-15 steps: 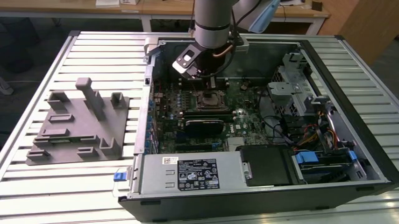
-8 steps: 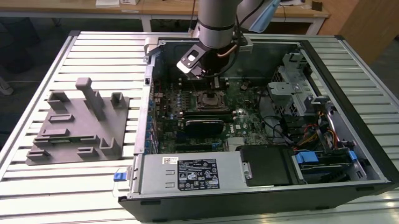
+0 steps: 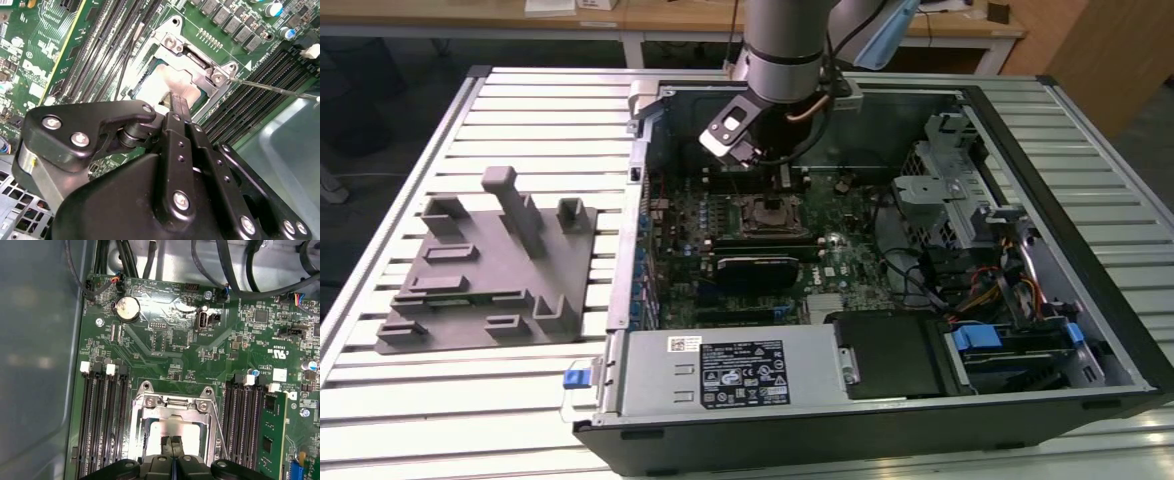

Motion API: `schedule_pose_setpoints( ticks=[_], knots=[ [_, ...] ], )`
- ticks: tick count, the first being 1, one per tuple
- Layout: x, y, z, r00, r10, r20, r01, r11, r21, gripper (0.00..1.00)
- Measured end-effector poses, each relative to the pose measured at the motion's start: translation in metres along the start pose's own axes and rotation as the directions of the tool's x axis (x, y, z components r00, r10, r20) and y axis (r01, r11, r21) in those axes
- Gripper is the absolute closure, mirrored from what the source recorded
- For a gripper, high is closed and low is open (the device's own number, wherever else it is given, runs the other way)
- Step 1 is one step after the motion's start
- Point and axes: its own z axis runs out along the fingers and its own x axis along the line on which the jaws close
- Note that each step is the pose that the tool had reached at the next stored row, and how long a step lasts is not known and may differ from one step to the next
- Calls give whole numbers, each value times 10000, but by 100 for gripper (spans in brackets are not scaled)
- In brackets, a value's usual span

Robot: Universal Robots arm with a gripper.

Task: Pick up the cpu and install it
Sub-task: 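Close the cpu cover, then install the first cpu locking lever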

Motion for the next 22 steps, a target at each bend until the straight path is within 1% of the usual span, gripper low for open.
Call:
schedule_pose_setpoints(
  ticks=[11, 19, 22],
  knots=[
    [-4, 2, -87, 10000, 0, -1, 0, 10000, -1, 89],
    [-10, 4, -214, 10000, 0, -2, 0, 10000, -1, 89],
    [-13, 6, -283, 10000, 0, -1, 0, 10000, -1, 89]
  ],
)
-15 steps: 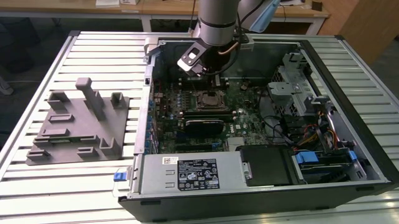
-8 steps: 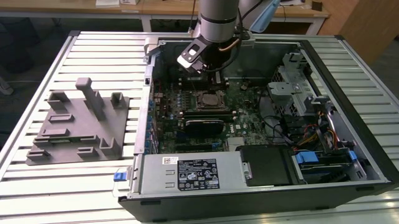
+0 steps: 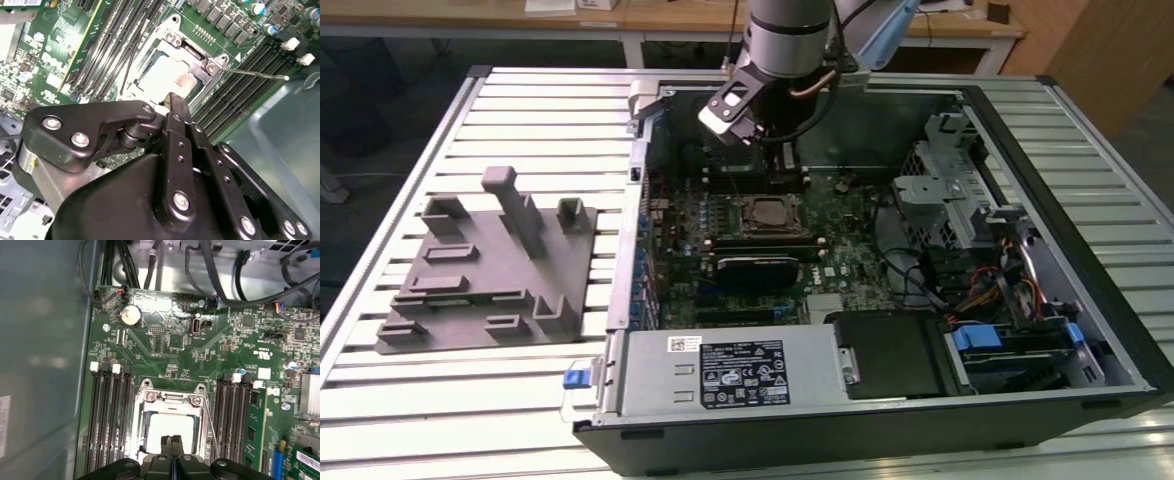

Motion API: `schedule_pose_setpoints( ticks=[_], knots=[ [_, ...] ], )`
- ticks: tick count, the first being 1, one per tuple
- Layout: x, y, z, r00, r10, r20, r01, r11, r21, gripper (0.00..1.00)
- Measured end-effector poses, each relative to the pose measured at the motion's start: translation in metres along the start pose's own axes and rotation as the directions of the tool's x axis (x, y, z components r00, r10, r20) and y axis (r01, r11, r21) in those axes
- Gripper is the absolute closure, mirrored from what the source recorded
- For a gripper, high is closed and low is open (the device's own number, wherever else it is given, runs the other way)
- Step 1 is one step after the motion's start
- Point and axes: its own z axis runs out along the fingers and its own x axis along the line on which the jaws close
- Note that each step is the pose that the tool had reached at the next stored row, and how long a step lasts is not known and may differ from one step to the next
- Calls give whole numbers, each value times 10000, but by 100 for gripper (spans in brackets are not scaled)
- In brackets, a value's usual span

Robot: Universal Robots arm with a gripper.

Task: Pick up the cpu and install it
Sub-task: 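Install the first cpu locking lever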

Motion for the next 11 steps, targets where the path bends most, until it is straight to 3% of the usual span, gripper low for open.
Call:
schedule_pose_setpoints(
  ticks=[6, 8, 11],
  knots=[
    [-7, 3, -148, 10000, -1, 1, 1, 10000, 0, 89],
    [-7, 3, -162, 10000, -50, -2, 50, 10000, -3, 89],
    [-7, 2, -162, 9988, -489, -2, 489, 9988, -23, 89]
  ],
)
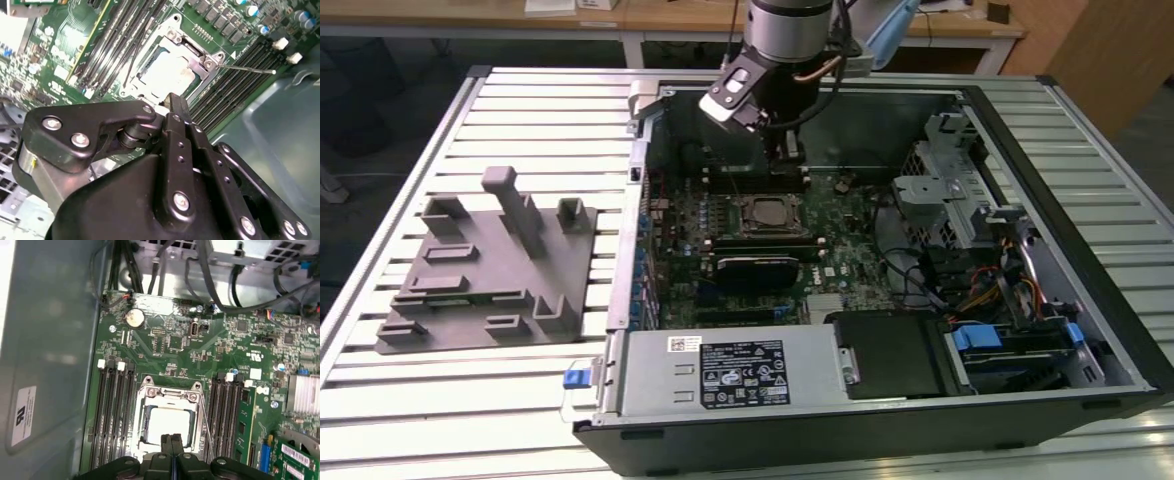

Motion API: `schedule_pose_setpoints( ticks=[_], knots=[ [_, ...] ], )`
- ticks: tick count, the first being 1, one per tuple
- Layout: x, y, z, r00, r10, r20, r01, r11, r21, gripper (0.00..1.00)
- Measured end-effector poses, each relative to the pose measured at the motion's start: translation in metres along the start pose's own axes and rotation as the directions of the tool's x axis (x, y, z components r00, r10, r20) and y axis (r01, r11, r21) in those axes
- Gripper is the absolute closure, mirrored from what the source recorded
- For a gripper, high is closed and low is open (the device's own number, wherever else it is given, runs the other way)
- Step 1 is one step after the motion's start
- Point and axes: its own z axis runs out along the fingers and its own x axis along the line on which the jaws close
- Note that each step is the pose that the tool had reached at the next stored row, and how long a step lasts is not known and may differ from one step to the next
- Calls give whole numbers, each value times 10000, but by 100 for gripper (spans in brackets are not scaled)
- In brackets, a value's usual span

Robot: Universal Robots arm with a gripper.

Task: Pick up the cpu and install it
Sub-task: 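Install the first cpu locking lever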

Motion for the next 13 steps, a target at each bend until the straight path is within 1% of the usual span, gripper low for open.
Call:
schedule_pose_setpoints(
  ticks=[3, 5, 8, 11, 13],
  knots=[
    [0, 0, 0, 9985, -543, 10, 543, 9985, -22, 89],
    [0, -1, 0, 9958, -913, 14, 913, 9958, -37, 89],
    [0, -1, 5, 9904, -1380, 11, 1380, 9904, -58, 89],
    [1, -1, 9, 9824, -1869, 4, 1869, 9824, -84, 89],
    [1, -1, 9, 9747, -2236, 0, 2236, 9746, -102, 89]
  ],
)
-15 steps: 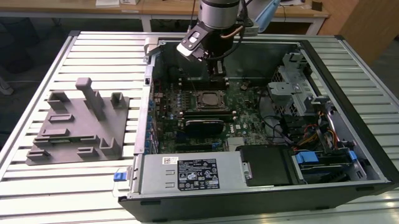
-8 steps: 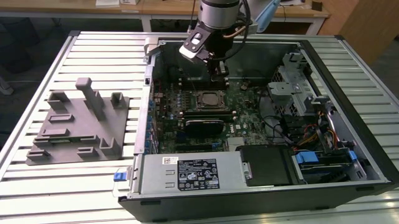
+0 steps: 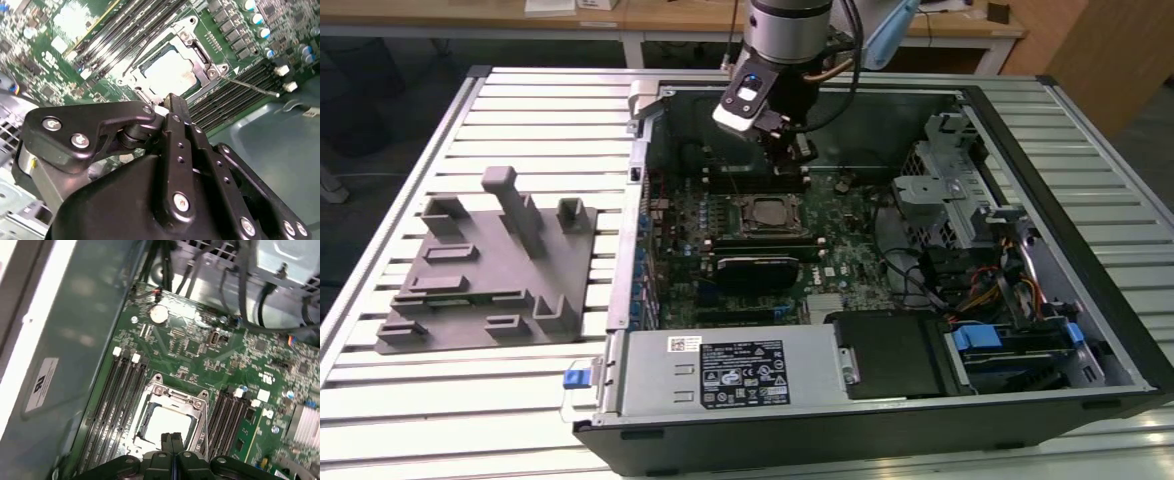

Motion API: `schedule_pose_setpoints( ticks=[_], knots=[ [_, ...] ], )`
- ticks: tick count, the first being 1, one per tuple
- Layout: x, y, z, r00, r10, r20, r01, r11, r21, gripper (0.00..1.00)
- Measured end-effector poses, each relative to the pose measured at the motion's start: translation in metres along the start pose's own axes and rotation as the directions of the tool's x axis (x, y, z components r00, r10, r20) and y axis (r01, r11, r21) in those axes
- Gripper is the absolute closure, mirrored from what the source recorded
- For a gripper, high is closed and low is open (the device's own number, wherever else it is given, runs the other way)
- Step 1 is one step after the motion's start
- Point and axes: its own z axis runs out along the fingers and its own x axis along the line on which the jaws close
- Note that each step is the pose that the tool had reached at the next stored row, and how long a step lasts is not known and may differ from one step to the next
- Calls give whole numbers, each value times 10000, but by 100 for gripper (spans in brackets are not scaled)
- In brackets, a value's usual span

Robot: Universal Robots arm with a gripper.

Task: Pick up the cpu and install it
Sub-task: 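Install the first cpu locking lever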

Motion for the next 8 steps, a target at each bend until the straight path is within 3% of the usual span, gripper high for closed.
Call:
schedule_pose_setpoints(
  ticks=[4, 8],
  knots=[
    [0, 0, 1, 9974, -717, -14, 717, 9974, -37, 89],
    [0, 0, 1, 9899, -1415, -25, 1414, 9899, -73, 89]
  ],
)
